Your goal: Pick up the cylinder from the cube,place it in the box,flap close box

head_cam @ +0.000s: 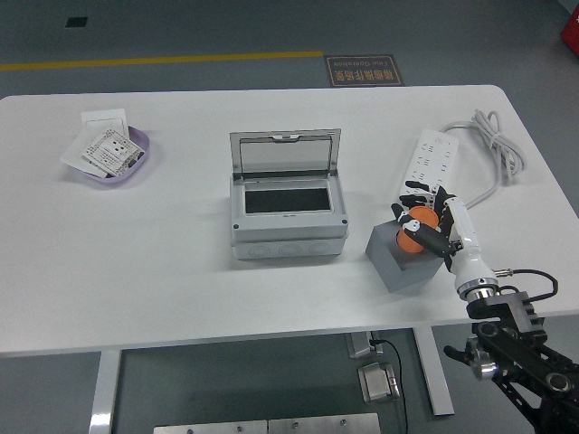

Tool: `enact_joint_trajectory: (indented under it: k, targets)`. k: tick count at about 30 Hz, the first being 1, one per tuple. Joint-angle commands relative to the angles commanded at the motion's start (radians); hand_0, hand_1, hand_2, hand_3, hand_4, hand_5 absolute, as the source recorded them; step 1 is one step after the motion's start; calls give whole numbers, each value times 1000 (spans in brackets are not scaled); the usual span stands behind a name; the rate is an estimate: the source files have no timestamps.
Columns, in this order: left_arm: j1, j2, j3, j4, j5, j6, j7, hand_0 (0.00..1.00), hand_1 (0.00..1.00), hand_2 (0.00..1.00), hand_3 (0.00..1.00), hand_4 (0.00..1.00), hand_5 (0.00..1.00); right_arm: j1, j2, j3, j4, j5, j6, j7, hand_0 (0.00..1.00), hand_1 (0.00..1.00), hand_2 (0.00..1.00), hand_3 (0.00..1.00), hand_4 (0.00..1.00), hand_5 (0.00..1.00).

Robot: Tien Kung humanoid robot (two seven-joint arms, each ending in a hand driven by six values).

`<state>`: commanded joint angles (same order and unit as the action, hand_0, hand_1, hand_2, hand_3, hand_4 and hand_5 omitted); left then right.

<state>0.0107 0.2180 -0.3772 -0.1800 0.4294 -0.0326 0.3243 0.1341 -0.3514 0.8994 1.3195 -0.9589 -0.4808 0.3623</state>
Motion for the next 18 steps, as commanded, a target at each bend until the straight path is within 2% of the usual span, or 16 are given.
enact_joint_trajectory:
  k: [17,18]
  targets:
    - [-3,-3,28,0,-25,0,-11,696,731,691,746,689,135,-3,5,-26,1,32,-10,22,637,613,569,669,784,230]
    - [-4,-3,25,0,-22,0,-10,696,731,691,745,688,130,-3,5,-28,1,41,-10,26,619,565,559,649,625,164]
